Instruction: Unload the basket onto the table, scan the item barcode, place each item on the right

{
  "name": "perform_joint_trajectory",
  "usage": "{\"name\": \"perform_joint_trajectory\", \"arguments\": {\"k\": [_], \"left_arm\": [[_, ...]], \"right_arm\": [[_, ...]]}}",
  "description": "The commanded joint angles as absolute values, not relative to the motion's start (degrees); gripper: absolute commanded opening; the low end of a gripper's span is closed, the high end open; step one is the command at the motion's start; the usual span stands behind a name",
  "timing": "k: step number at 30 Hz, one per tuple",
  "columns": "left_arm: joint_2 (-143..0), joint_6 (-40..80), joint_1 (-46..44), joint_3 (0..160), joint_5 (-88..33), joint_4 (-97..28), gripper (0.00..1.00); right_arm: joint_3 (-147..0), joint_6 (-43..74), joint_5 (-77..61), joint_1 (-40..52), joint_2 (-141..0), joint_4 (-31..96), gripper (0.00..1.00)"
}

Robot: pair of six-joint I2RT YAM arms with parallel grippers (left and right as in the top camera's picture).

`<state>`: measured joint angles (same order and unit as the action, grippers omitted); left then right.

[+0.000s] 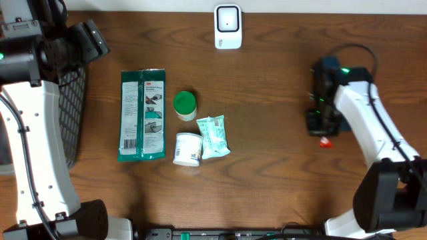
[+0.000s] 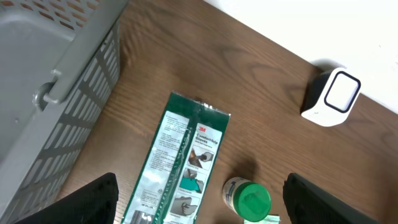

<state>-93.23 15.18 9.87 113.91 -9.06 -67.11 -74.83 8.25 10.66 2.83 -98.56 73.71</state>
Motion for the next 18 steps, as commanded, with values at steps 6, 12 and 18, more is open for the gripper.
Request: {"name": "perform_joint_trajectory", "arguments": {"k": [6, 12, 18], "left_arm": [[-93.4, 14.7, 10.1, 114.2, -9.4, -67.3, 0.84], [-93.4, 14.7, 10.1, 114.2, -9.4, -67.3, 0.84], [-93.4, 14.7, 10.1, 114.2, -9.4, -67.3, 0.84]], "right_arm": [[-67.3, 10.9, 20.2, -9.3, -97.8, 62.0, 0.01], [-67.3, 10.6, 19.2, -14.0, -97.8, 57.7, 0.08], [-67.3, 9.3, 19.0, -15.4, -97.8, 56.2, 0.74]]}}
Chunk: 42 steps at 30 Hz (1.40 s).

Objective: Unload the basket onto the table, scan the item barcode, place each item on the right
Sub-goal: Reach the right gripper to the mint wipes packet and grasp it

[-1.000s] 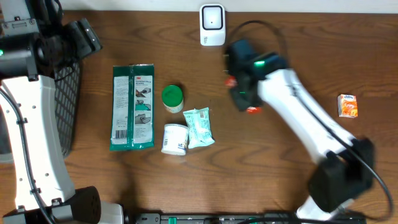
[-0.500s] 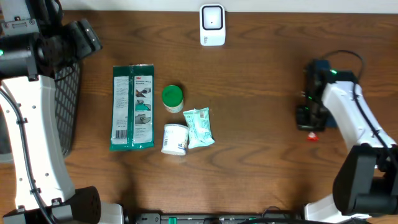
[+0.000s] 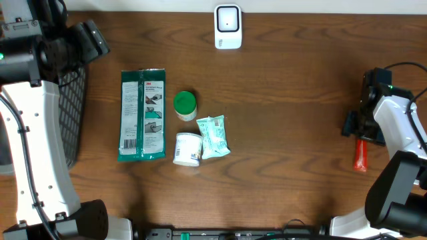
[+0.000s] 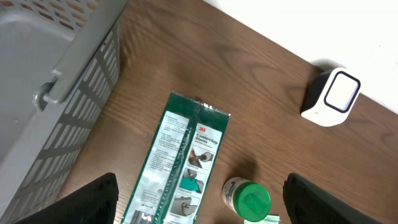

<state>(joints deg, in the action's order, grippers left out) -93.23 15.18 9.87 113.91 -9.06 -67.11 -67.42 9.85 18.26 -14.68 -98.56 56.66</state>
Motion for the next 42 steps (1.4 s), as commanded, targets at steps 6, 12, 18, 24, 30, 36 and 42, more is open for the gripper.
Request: {"name": "perform_joint_trajectory", "arguments": {"k": [6, 12, 18, 24, 30, 36, 42], "left_arm": [[-93.4, 14.7, 10.1, 114.2, -9.4, -67.3, 0.84], [-93.4, 14.7, 10.1, 114.2, -9.4, -67.3, 0.84], [-93.4, 14.7, 10.1, 114.2, -9.4, -67.3, 0.84], [-93.4, 14.7, 10.1, 114.2, -9.4, -67.3, 0.84], [-93.4, 14.7, 10.1, 114.2, -9.4, -67.3, 0.84], [-93.4, 14.7, 10.1, 114.2, -9.4, -67.3, 0.84], [-93.4, 14.7, 10.1, 114.2, -9.4, -67.3, 0.84]], "right_arm": [[-67.3, 7.6, 15.0, -15.3, -97.8, 55.4, 0.79], [-67.3, 2.8, -16.4, -15.1, -97.8, 54.8, 0.72], [-67.3, -2.0, -30.3, -9.1, -97.8, 55.1, 0.66], [-67.3, 3.3, -30.1, 3.2, -97.8, 49.8, 0.67], [-67.3, 17.1, -20.9, 16.2, -97.9, 41.2, 0.72], [-67.3, 25.6, -14.9, 25.9, -99.4, 36.6, 0.76], [-67.3, 28.8, -17.7, 30.4, -102.8, 36.6, 0.65]]}}
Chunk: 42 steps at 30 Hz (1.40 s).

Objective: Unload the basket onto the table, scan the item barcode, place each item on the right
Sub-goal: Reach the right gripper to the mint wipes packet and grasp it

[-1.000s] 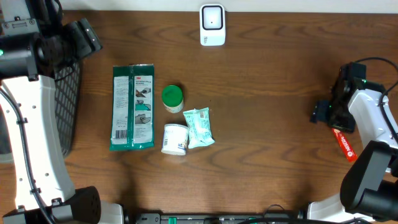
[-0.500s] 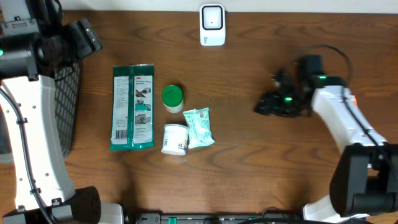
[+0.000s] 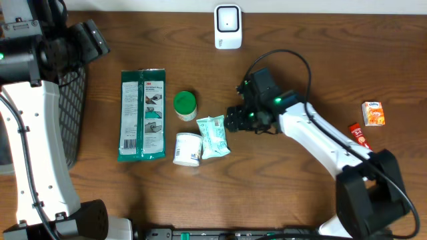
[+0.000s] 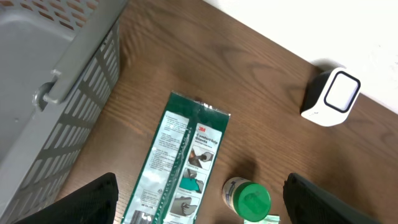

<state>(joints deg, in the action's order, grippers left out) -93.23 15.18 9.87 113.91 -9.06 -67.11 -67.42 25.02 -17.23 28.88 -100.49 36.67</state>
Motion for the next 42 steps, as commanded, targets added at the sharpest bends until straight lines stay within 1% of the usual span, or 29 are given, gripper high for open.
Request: {"name": "perform_joint_trajectory", "arguments": {"k": [1, 3, 6, 9, 11, 14, 16, 17, 18, 19, 21, 22, 26, 31, 35, 39, 42], "left_arm": [[-93.4, 14.7, 10.1, 114.2, -9.4, -67.3, 0.84], [-93.4, 14.7, 10.1, 114.2, -9.4, -67.3, 0.84], [-93.4, 14.7, 10.1, 114.2, -9.4, -67.3, 0.84], [-93.4, 14.7, 10.1, 114.2, -9.4, -67.3, 0.84], [-93.4, 14.7, 10.1, 114.2, -9.4, -67.3, 0.84], [-93.4, 14.7, 10.1, 114.2, -9.4, -67.3, 0.84], [-93.4, 14.7, 10.1, 114.2, -9.4, -67.3, 0.84], [-93.4, 14.7, 10.1, 114.2, -9.4, -67.3, 0.84], [-93.4, 14.7, 10.1, 114.2, -9.4, -67.3, 0.84], [-93.4, 14.7, 10.1, 114.2, -9.4, -67.3, 0.84], [-93.4, 14.7, 10.1, 114.2, -9.4, -67.3, 0.84], [-93.4, 14.7, 10.1, 114.2, -9.4, -67.3, 0.84], [-93.4, 14.7, 10.1, 114.2, -9.4, -67.3, 0.84], [-93.4, 14.7, 10.1, 114.2, -9.4, -67.3, 0.84], [-93.4, 14.7, 10.1, 114.2, -9.4, -67.3, 0.84], [-93.4, 14.7, 10.1, 114.2, -9.4, -67.3, 0.84], [-93.4, 14.7, 10.1, 114.2, -9.4, -67.3, 0.84]], "right_arm": [[-67.3, 29.0, -17.8, 31.0, -103.5, 36.5, 0.63], [-67.3, 30.1, -17.9, 31.7, -105.3, 36.4, 0.62], [-67.3, 31.3, -20.1, 32.4, -107.8, 34.7, 0.57], [-67.3, 31.2, -24.7, 33.3, -110.2, 31.9, 0.57], [-67.3, 31.3, -24.3, 34.0, -111.3, 31.6, 0.58], [-67.3, 31.3, -23.9, 34.6, -113.2, 32.0, 0.58], [-67.3, 31.6, -23.9, 34.8, -114.5, 32.1, 0.55], [-67.3, 31.8, -23.9, 35.0, -115.1, 32.1, 0.5], [-67.3, 32.1, -24.0, 35.2, -115.7, 31.9, 0.41], [-67.3, 32.1, -24.0, 35.4, -116.2, 31.8, 0.31], [-67.3, 31.6, -23.8, 35.4, -116.4, 31.7, 0.03], [-67.3, 30.4, -23.8, 35.2, -116.3, 31.7, 0.01], [-67.4, 26.7, -23.8, 32.0, -113.1, 33.5, 0.01], [-67.4, 19.4, -24.1, 24.4, -105.4, 38.6, 0.01], [-67.4, 3.3, -30.5, 19.6, -98.1, 42.3, 0.01], [-67.4, -13.4, -31.9, 19.2, -91.6, 49.0, 0.01], [-67.4, -21.3, -32.0, 19.6, -89.1, 53.2, 0.01]]}}
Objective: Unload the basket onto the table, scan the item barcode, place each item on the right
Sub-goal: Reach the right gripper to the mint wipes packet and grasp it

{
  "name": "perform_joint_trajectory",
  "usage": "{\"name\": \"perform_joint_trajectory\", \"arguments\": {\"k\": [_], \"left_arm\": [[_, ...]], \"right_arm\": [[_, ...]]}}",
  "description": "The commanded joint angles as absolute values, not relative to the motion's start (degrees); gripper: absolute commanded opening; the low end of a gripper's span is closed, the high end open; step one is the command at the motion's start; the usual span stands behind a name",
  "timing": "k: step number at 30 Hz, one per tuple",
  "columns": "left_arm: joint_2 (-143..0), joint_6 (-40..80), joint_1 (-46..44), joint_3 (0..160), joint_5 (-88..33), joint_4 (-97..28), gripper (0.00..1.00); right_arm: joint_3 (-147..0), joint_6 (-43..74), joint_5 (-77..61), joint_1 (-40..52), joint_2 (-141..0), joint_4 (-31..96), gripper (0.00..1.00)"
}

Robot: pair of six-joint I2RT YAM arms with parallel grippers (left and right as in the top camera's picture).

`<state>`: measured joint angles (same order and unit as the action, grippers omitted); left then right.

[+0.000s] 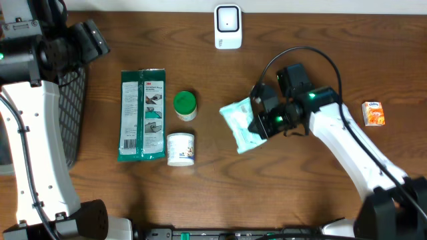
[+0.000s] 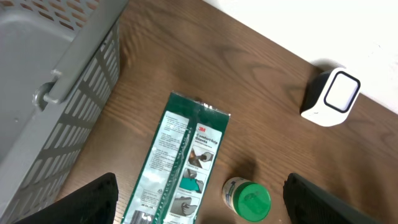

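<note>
My right gripper point(image 1: 259, 122) is shut on the right edge of a pale green packet point(image 1: 238, 123), which it holds tilted over the middle of the table. The white barcode scanner point(image 1: 227, 27) stands at the far edge, up and left of the packet, and shows in the left wrist view as the scanner point(image 2: 331, 96). My left gripper point(image 2: 202, 208) hangs open high over the left side with nothing between its black fingers point(image 2: 93, 200).
A long green 3M pack point(image 1: 142, 115), a green-lidded bottle point(image 1: 185, 105) and a white tub point(image 1: 180, 148) lie left of centre. A grey basket point(image 1: 72, 113) sits at the left edge. A small orange box point(image 1: 373, 113) lies at the right.
The right gripper was down at the pale green packet beside the white tub. It now holds that packet farther right, apart from the tub. The tub sits slightly farther left. The left arm is unchanged.
The right gripper was at the right side with a small red item by it, then farther out at the right edge. Later the red item and an orange box lay there and the gripper was at the packet. Now it holds the packet mid-table.
</note>
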<state>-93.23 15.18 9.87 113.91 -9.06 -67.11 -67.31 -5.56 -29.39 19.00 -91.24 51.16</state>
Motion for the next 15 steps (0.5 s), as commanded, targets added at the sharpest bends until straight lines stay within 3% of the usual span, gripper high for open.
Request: {"name": "perform_joint_trajectory", "arguments": {"k": [1, 8, 15], "left_arm": [[-93.4, 14.7, 10.1, 114.2, -9.4, -67.3, 0.84], [-93.4, 14.7, 10.1, 114.2, -9.4, -67.3, 0.84], [-93.4, 14.7, 10.1, 114.2, -9.4, -67.3, 0.84]], "right_arm": [[-67.4, -23.4, -32.0, 19.6, -88.6, 54.4, 0.01], [-67.4, -32.0, -36.2, 19.6, -88.3, 58.8, 0.01], [-66.5, -31.8, -32.8, 19.6, -88.3, 59.6, 0.01]]}}
